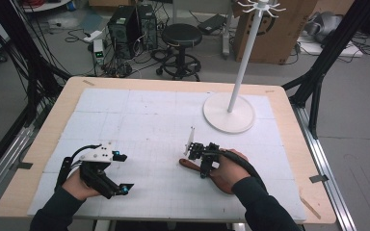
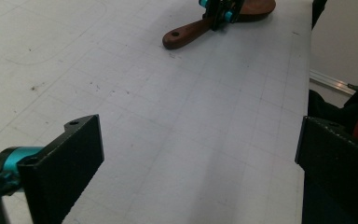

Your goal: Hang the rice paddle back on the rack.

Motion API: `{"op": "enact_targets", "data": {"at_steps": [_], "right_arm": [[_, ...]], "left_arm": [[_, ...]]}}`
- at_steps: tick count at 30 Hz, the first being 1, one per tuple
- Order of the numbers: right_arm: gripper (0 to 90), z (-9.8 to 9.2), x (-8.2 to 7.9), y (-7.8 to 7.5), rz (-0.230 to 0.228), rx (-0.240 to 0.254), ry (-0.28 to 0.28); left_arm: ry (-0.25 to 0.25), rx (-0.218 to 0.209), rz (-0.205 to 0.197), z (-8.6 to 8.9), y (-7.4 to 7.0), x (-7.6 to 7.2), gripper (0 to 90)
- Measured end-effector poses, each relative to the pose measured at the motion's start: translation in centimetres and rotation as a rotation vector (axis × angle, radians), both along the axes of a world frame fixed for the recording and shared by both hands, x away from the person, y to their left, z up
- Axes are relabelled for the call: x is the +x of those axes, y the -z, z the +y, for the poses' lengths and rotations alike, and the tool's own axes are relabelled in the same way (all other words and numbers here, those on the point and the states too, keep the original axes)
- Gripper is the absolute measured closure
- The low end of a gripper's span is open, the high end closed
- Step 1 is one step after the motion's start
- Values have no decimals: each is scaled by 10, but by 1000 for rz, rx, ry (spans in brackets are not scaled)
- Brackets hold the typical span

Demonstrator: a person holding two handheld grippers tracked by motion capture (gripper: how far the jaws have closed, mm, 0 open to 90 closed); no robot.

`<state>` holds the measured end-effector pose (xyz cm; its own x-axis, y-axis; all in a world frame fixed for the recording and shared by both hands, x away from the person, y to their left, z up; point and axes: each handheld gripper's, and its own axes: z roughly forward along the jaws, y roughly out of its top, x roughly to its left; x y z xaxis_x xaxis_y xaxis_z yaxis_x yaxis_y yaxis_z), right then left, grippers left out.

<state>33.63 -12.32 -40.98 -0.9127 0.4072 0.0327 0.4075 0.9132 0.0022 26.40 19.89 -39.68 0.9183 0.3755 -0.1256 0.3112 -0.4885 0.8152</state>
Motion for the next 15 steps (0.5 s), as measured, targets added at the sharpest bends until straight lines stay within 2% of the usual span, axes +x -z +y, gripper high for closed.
{"op": "enact_targets", "data": {"at_steps": [4,9,15], "right_arm": [[776,-4,1,-1,7,17,6],[777,-11,3,-1,23,74,15],[777,-19,4,-2,35,93,16]], "left_arm": [[0,-1,0,0,0,0,16],[-1,0,1,0,0,0,17],[-8,-3,-2,2,-1,0,17]]}}
